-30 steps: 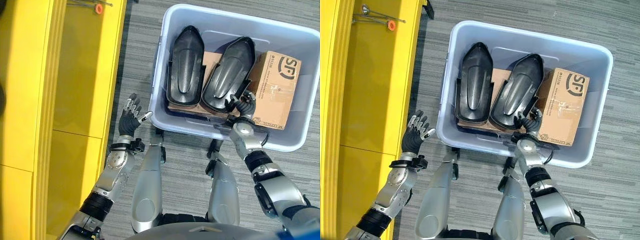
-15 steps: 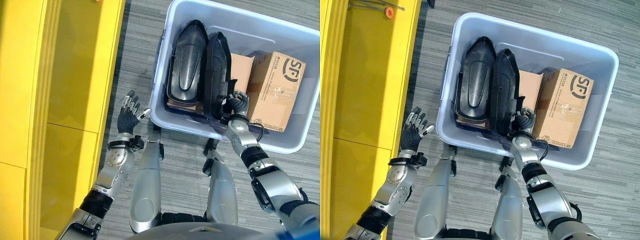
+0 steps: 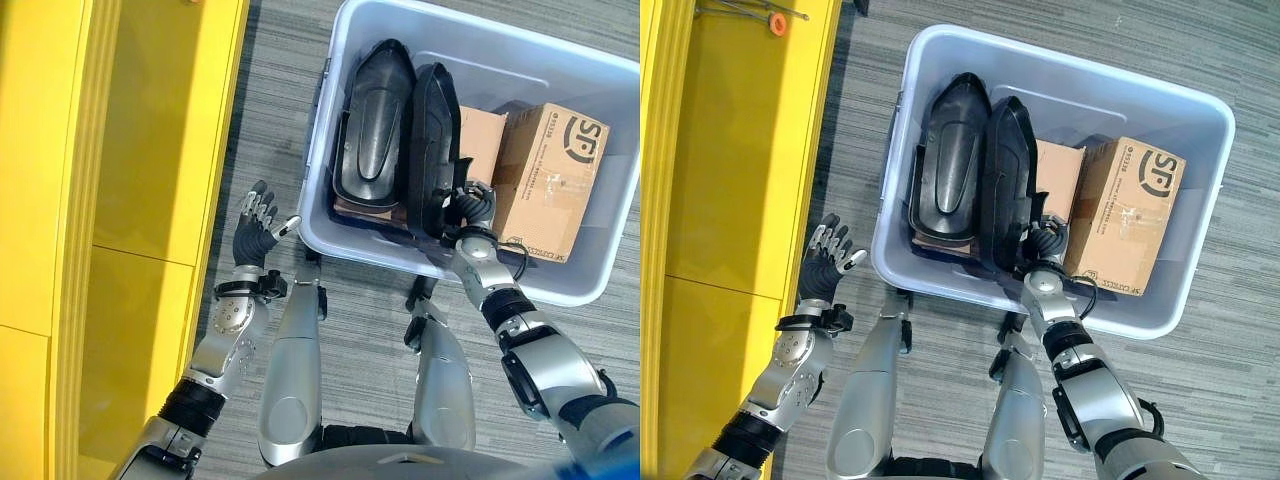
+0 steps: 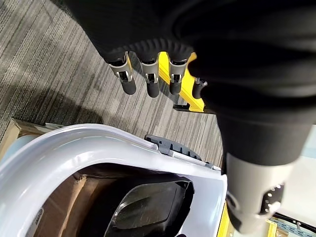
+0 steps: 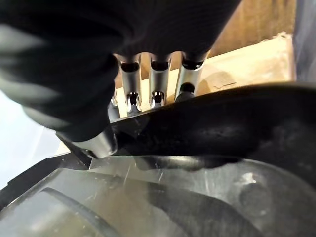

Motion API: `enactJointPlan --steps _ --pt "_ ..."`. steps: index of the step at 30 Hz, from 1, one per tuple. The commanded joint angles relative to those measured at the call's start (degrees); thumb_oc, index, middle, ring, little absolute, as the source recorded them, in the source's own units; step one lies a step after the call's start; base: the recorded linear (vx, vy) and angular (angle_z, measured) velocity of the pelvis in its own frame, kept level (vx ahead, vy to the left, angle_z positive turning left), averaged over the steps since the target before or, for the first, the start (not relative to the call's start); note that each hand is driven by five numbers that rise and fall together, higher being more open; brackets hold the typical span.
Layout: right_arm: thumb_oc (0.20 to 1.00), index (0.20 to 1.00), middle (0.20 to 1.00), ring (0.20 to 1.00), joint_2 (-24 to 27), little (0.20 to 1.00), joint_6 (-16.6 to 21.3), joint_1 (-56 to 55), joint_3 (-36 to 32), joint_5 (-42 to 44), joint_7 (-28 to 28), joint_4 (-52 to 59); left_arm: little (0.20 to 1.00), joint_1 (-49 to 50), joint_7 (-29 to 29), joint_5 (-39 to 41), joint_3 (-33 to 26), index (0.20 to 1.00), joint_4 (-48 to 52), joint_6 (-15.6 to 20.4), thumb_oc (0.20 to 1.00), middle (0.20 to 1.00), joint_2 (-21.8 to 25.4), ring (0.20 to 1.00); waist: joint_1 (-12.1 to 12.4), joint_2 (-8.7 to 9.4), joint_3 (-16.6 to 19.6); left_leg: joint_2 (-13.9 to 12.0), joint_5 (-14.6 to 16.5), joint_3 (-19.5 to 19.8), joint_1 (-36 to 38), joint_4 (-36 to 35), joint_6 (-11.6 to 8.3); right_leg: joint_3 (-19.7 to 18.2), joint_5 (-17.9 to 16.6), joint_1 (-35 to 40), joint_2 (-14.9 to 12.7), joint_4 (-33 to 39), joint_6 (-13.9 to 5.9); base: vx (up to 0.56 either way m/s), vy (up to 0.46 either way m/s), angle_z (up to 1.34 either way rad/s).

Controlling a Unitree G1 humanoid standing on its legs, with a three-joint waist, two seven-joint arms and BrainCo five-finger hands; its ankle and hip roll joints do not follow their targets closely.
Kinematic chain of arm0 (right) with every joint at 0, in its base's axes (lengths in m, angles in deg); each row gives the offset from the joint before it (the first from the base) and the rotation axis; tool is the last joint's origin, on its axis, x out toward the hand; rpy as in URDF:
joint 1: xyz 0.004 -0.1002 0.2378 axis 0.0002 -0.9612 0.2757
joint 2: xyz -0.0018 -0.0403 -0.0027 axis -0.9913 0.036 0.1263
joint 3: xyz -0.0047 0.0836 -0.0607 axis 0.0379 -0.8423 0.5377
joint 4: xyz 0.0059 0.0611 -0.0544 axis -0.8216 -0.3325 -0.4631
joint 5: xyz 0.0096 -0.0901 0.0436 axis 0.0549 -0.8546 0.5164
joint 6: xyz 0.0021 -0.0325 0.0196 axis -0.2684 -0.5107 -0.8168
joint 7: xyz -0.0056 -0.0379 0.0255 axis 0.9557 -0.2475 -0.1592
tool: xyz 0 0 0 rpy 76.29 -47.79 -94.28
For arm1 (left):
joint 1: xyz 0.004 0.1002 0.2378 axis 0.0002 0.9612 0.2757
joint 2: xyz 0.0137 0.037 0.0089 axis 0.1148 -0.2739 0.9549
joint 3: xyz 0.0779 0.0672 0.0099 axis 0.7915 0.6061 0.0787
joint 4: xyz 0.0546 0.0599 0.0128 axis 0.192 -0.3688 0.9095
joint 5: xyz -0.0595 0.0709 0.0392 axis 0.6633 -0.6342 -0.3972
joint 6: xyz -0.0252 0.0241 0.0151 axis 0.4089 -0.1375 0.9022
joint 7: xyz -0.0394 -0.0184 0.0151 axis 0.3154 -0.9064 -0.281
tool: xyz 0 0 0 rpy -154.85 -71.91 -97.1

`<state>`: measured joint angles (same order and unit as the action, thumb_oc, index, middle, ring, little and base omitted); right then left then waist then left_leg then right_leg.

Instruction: Move parts from the plastic box to the shelf.

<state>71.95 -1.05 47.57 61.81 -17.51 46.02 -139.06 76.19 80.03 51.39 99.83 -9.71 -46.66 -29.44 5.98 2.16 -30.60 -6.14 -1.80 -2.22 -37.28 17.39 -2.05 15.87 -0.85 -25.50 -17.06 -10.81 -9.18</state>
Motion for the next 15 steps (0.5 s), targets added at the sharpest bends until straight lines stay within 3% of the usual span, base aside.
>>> enactJointPlan --steps 1,4,15 --pt "0.200 0.200 0.200 0.200 0.9 0.200 2.2 -4.7 -0.5 1.1 -1.2 7.6 1.000 2.6 0.3 -0.1 -2.6 1.000 6.9 3.2 1.000 1.000 3.0 1.000 1.3 1.16 0.9 -4.2 2.4 0.9 -2.5 5.5 -3.19 -1.1 -5.9 6.2 -4.6 3.3 -3.39 0.00 0.000 0.00" --pt "0.200 0.200 0.200 0.200 2.2 0.200 3.1 -12.2 -1.9 0.5 -1.8 19.3 1.000 3.5 0.0 0.1 -3.8 1.000 6.4 3.0 1.000 1.000 3.0 1.000 0.3 1.69 1.7 -4.4 2.0 0.9 -1.1 4.6 -3.30 -1.3 -5.8 6.8 -4.6 3.3 -3.40 0.00 0.000 0.00" --pt "0.200 0.200 0.200 0.200 3.6 0.200 5.1 -22.4 -8.2 -2.6 -0.8 36.2 1.000 7.3 -2.6 -0.1 -5.1 1.000 5.8 1.4 1.000 1.000 3.2 1.000 -1.6 1.92 5.3 -4.8 -0.1 0.4 4.6 0.5 -3.92 -1.9 -5.7 10.0 -5.2 4.1 -3.67 0.00 -0.002 -0.01"
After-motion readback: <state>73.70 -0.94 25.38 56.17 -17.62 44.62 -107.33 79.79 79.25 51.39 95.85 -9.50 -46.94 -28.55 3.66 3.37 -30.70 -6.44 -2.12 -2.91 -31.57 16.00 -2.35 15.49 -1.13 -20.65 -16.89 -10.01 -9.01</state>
